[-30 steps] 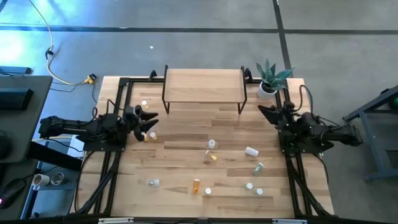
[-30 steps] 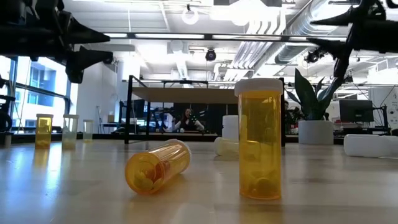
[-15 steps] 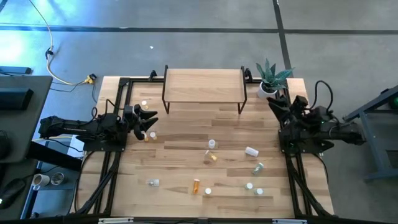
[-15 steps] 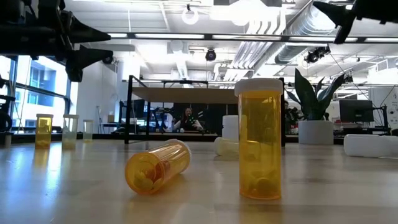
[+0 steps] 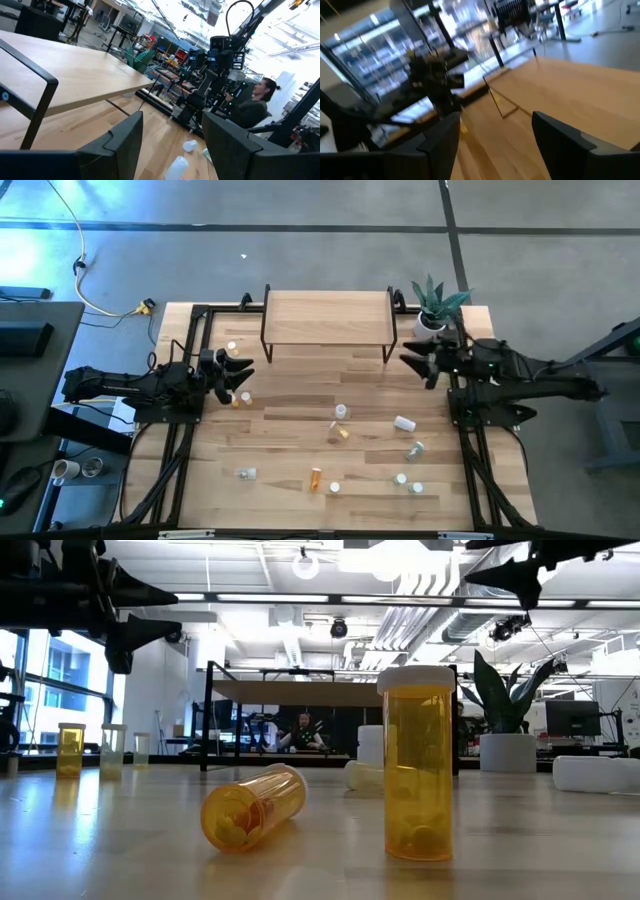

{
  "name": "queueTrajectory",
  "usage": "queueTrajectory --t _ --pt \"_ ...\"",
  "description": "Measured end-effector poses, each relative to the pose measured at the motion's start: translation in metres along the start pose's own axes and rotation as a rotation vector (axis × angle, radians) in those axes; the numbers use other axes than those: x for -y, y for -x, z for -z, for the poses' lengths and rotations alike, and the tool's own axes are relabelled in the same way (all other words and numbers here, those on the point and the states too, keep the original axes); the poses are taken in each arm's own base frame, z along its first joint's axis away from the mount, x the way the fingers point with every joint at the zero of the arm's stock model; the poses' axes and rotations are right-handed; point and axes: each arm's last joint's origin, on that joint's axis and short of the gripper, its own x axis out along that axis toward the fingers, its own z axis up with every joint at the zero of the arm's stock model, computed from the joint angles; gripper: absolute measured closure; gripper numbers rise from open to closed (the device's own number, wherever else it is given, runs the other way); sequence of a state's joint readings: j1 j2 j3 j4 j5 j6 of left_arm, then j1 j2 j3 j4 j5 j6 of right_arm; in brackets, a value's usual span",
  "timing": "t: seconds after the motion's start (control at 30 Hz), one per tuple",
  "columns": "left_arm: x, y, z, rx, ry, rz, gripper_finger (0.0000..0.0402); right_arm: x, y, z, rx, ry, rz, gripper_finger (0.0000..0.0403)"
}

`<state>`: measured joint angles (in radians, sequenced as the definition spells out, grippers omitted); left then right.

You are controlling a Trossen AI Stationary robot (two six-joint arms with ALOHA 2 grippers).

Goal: Pick and place medicine bottles onto shelf by color
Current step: Put the center white pill bottle on the shelf

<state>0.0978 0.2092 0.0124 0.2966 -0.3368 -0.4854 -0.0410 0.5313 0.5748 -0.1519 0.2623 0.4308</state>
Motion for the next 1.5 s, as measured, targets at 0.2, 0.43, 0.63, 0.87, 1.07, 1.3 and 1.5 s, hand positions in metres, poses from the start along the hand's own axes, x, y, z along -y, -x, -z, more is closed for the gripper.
queueTrajectory --t 0.2,0.43,0.63,0.87,1.07,1.3,1.5 --pt "0.0 0.0 0.0 0.0 -0.032 0.0 0.0206 -0.008 -0.027 0.009 -0.154 0.155 -0.067 0.016" --pt "0.0 0.0 0.0 0.0 -0.018 0.0 0.0206 -0.008 -0.058 0.032 -0.31 0.25 -0.074 0.016" --pt "0.0 0.0 0.0 0.0 -0.017 0.0 0.0206 -0.012 -0.087 0.05 -0.37 0.314 -0.163 0.016" --pt "0.0 0.0 0.0 0.005 -0.04 -0.009 0.0206 -0.012 -0.113 0.071 -0.423 0.385 -0.227 0.016" --pt "0.0 0.0 0.0 0.007 -0.043 -0.013 0.0206 -0.011 -0.132 0.088 -0.442 0.389 -0.279 0.016" --pt "0.0 0.0 0.0 0.007 -0.043 -0.014 0.0206 -0.008 -0.149 0.11 -0.477 0.399 -0.314 0.016" --pt "0.0 0.0 0.0 0.006 -0.044 -0.014 0.0206 -0.01 -0.158 0.131 -0.516 0.405 -0.343 0.016"
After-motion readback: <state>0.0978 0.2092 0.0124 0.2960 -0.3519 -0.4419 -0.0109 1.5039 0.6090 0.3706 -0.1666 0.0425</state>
